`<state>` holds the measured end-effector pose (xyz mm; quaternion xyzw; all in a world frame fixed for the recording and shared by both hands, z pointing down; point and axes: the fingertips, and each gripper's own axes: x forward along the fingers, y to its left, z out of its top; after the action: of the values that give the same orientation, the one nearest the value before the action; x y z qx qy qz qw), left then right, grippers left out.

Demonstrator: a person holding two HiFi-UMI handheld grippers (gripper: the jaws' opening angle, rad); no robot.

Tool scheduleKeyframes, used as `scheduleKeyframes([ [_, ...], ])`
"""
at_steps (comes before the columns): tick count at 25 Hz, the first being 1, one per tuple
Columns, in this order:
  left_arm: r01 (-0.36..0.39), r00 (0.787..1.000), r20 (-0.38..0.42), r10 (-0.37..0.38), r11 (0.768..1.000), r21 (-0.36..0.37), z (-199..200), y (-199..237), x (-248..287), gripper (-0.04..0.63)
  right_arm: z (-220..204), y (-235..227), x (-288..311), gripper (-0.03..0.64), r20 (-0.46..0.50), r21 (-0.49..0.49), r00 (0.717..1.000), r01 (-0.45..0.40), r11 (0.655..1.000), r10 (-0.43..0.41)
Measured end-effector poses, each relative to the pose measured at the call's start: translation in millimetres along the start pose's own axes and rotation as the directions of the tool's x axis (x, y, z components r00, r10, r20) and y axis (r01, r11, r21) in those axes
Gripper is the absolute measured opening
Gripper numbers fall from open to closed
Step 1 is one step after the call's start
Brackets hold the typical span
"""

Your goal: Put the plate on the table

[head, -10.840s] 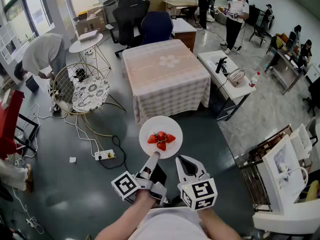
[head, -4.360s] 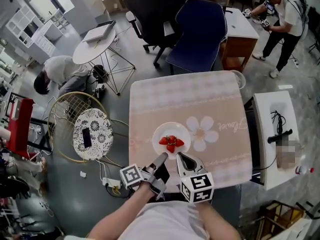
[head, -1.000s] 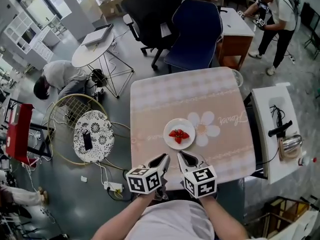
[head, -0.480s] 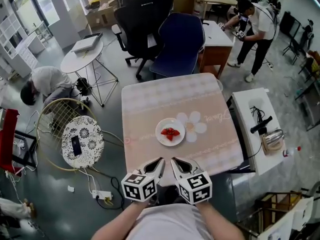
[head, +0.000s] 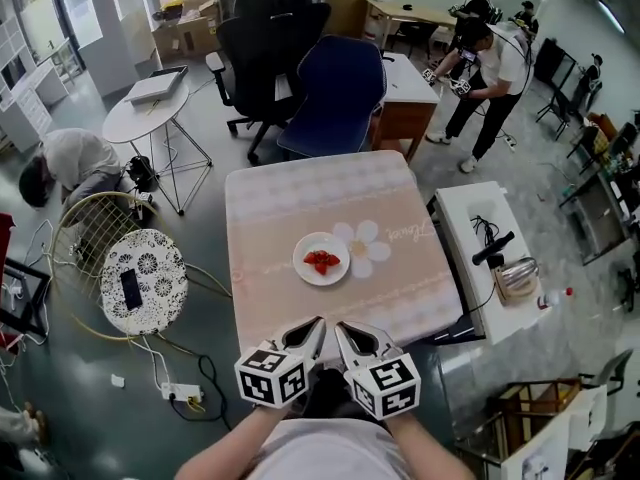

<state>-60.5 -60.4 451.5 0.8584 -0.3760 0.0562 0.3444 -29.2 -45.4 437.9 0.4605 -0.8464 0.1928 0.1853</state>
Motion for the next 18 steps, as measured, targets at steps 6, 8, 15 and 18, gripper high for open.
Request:
scheduleKeyframes([
  [6, -0.015, 1.000, 0.015, 0.014, 0.995, 0.095, -1.7, -8.9, -18.7, 0.005, 2.0, 18.3, -10.1, 0.003, 0.020, -0.005, 1.000, 0.013, 1.000, -0.013],
  [8, -0.022, 1.000, 0.018, 0.020, 0.994, 0.111, -2.7, -9.4, -23.3, 0.005, 2.2, 21.0, -10.7, 0.003, 0.020, -0.009, 1.000, 0.023, 1.000, -0.023],
  [15, -0.035, 0.999, 0.002, 0.035, 0.988, 0.150, -9.7, -7.4, -36.1, 0.005, -1.5, 35.8, -12.5, 0.003, 0.025, -0.013, 0.999, 0.025, 1.000, -0.025],
  [18, -0.039, 0.999, -0.005, 0.041, 0.987, 0.157, -9.4, -3.9, -39.5, 0.005, 1.2, 41.1, -11.4, 0.003, 0.026, -0.018, 1.000, 0.016, 1.000, -0.016],
])
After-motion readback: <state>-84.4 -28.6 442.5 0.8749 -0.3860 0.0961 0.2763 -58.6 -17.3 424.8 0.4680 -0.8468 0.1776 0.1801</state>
